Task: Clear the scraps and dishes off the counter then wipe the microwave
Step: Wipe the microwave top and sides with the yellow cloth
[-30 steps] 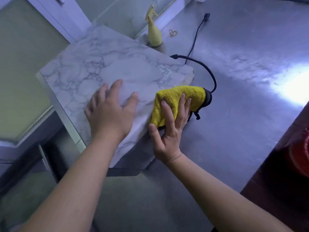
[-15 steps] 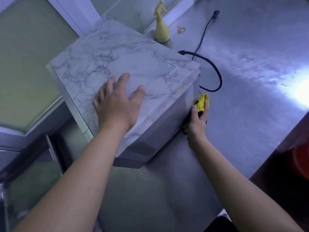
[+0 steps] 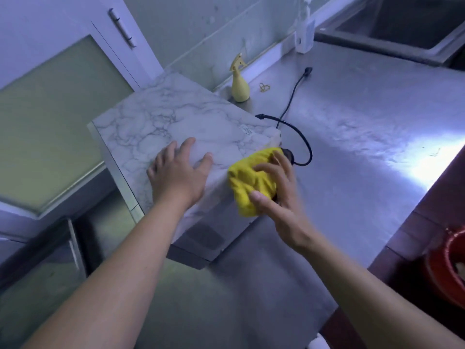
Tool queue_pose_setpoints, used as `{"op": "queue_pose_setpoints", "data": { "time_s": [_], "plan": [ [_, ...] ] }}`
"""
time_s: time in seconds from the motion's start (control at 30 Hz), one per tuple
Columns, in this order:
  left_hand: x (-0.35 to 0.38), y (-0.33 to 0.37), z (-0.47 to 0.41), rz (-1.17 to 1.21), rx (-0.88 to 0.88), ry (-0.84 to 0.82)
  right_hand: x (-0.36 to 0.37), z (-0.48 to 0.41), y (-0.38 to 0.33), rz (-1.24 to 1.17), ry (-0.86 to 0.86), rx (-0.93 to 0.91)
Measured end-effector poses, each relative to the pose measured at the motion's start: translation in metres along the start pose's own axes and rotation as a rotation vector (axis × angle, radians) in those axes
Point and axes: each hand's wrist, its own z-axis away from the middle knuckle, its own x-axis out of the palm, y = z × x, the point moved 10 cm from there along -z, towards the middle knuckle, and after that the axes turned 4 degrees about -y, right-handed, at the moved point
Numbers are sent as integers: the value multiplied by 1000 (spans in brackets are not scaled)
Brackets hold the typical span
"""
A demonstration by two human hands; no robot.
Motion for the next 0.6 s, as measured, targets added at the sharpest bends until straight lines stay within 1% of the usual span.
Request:
{"op": "queue_pose_setpoints", "data": {
  "time_s": [0.03, 0.07, 0.17, 0.2, 0.27, 0.33, 0.4, 0.47, 0.53, 0.57, 0.6],
  "plan": [
    [0, 0, 0, -1, 2, 3, 9, -1, 4, 52, -14, 21],
    [-1, 0, 1, -1, 4, 6, 9, -3, 8, 70, 46, 25],
    [0, 1, 0, -3, 12, 10, -8, -2, 21, 71, 419, 4],
    [0, 0, 0, -7, 12, 11, -12, -2, 23, 101, 512, -8],
    [0, 0, 1, -8, 11, 8, -14, -4, 30, 137, 628, 10],
    [0, 0, 2, -10, 10, 8, -13, -5, 34, 135, 684, 38],
    [0, 0, 1, -9, 13, 4, -9, -5, 39, 146, 675, 66],
    [2, -1, 1, -8, 15, -2, -6, -5, 41, 217, 655, 89],
    [3, -1, 1, -10, 21, -2, -4, -5, 39, 349, 660, 93],
    [3, -2, 1, -11, 22, -3, -1, -6, 38, 381, 667, 85],
    [3, -3, 1, -13, 21, -4, 4, -7, 38, 363, 672, 75]
  ]
}}
